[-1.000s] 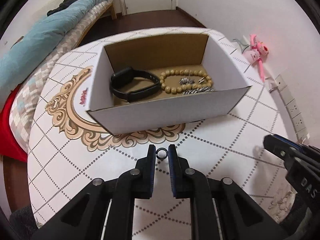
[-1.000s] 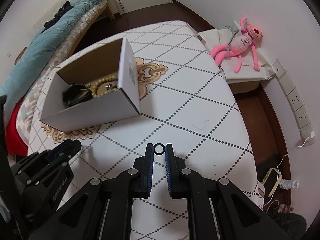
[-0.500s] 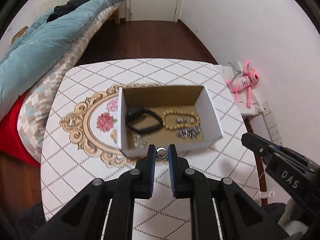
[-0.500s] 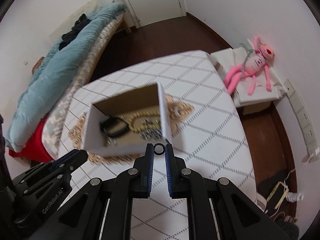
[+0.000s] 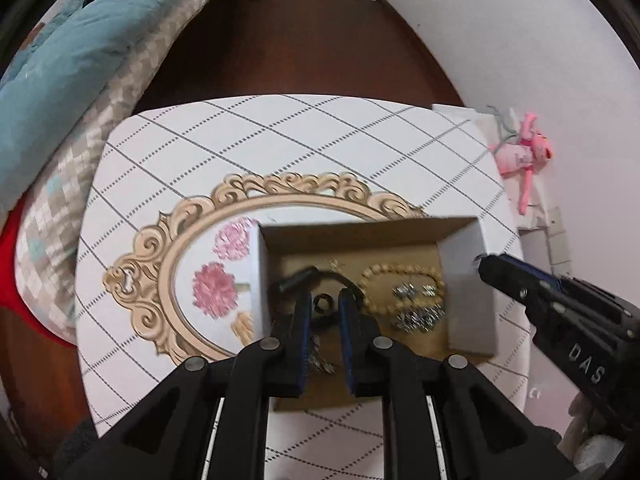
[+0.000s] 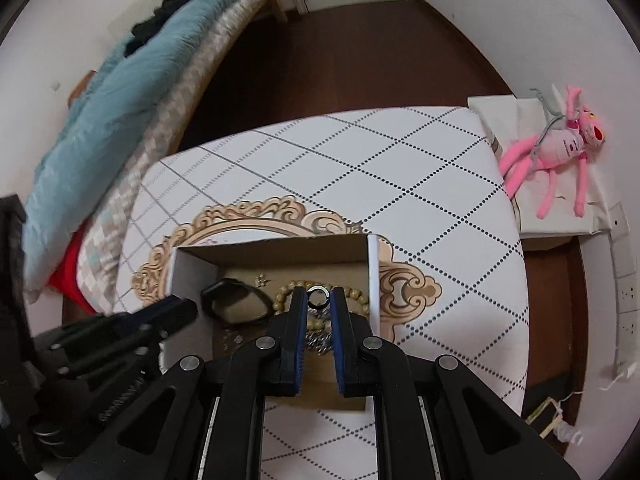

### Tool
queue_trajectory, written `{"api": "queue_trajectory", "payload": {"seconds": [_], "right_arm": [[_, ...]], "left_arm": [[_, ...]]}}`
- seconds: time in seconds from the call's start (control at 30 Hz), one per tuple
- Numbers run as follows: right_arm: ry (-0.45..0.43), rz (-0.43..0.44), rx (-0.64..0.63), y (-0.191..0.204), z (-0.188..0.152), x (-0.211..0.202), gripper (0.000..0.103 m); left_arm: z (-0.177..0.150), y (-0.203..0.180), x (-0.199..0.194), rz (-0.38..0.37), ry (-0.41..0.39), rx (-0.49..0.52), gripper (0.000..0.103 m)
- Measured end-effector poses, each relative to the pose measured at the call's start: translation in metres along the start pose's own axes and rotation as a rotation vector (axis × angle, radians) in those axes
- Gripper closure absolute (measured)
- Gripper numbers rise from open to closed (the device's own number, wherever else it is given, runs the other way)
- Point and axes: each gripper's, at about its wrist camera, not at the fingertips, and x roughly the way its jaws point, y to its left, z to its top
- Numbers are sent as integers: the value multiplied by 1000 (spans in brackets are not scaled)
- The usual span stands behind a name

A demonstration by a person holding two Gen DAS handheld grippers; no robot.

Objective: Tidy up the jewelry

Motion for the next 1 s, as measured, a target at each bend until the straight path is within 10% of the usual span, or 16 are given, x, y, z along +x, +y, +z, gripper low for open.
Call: {"api": "queue_trajectory", "payload": {"seconds": [0.07,0.13,0.4,0.57,1.0], "right_arm": [[21,-3,0,-2,6,5,88],[28,-6,4,-4,9,6,78],[-7,-117,-1,-14,8,-14,47],[-21,-220,-44,-12,-5,-21,5],[-17,-301,-55,-12,-33,-9,0]], "left_arm": [[6,0,-2,4,-4,-8,75],[10,0,-7,23,-30,-12,34],[14,9,-21,114,-71,-20,5],[0,14,-22,177,-109,-1,0],[-31,23,-12,219,-89,-22,0]]}}
